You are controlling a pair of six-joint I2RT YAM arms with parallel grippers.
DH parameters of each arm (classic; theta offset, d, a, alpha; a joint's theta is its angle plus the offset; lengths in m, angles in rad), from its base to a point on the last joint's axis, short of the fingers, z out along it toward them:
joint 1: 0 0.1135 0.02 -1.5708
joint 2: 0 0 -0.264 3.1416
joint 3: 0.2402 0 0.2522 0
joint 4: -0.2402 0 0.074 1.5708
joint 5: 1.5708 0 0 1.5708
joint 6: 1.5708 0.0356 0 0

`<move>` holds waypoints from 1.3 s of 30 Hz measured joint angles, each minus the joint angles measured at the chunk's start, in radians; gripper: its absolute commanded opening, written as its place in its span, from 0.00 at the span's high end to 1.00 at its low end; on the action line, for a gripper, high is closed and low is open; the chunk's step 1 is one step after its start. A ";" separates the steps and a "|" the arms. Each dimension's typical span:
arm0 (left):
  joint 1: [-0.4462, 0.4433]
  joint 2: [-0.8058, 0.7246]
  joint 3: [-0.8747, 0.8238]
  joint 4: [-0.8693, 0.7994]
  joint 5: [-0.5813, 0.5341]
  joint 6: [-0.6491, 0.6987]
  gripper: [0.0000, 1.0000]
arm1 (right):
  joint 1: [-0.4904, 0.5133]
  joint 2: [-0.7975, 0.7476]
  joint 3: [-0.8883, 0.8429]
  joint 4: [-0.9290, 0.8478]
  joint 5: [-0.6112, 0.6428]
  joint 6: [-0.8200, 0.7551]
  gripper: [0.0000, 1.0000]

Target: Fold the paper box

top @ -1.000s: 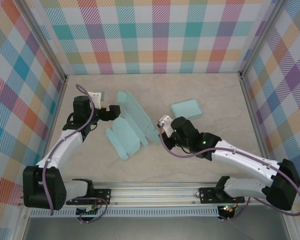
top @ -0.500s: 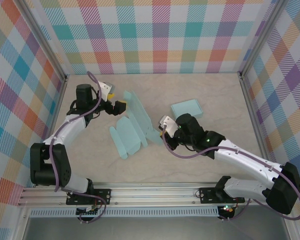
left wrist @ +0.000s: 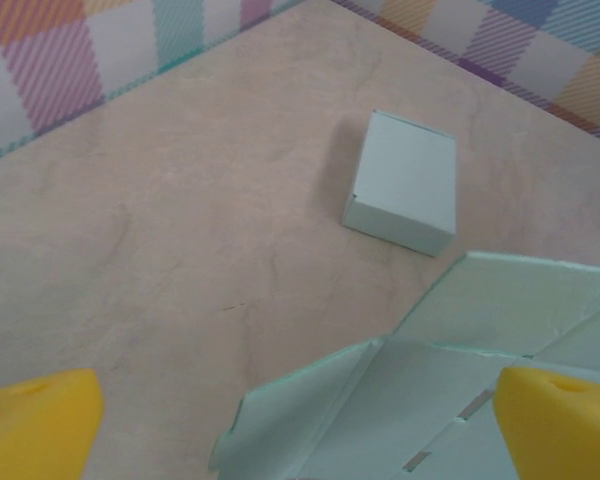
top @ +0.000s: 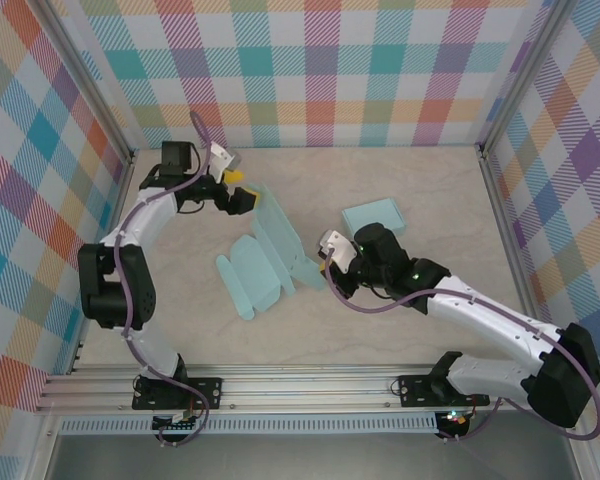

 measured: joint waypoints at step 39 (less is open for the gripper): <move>-0.132 -0.257 -0.252 0.109 -0.294 -0.170 0.97 | -0.170 0.056 0.018 0.054 0.020 0.120 1.00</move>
